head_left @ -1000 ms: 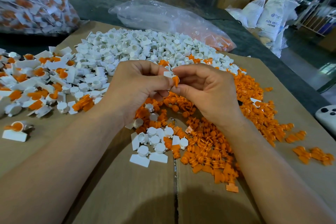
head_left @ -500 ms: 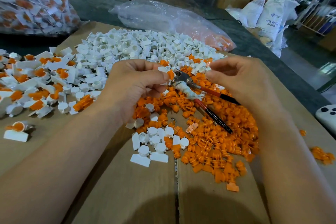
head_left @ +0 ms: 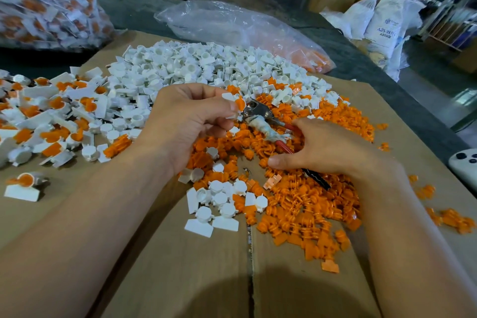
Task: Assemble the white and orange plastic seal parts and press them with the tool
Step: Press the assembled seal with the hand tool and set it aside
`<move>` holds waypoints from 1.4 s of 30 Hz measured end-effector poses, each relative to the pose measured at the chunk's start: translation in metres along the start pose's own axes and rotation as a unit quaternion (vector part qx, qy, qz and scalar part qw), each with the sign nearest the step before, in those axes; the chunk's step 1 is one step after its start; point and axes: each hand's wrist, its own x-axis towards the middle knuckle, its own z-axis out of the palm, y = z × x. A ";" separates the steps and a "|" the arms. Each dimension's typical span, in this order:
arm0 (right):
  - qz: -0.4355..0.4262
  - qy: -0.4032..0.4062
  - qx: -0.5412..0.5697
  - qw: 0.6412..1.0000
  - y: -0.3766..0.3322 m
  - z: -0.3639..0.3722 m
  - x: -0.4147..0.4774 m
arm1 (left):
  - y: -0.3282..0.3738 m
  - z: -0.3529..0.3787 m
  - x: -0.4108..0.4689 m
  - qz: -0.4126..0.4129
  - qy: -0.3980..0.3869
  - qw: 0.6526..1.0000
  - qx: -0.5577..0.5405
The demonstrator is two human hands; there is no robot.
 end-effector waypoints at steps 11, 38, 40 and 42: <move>0.029 0.121 0.010 0.992 -0.003 0.007 0.006 | -0.002 -0.001 0.001 -0.002 -0.001 1.000 -0.002; -0.117 0.358 0.101 0.921 -0.015 -0.002 -0.008 | -0.007 -0.001 0.005 0.103 0.041 0.992 -0.058; -0.128 0.353 0.111 0.920 -0.018 0.002 -0.006 | -0.008 -0.001 0.005 0.117 0.042 0.991 -0.054; -0.137 0.342 0.118 0.922 -0.021 0.004 -0.005 | -0.008 -0.001 0.005 0.128 0.041 0.990 -0.053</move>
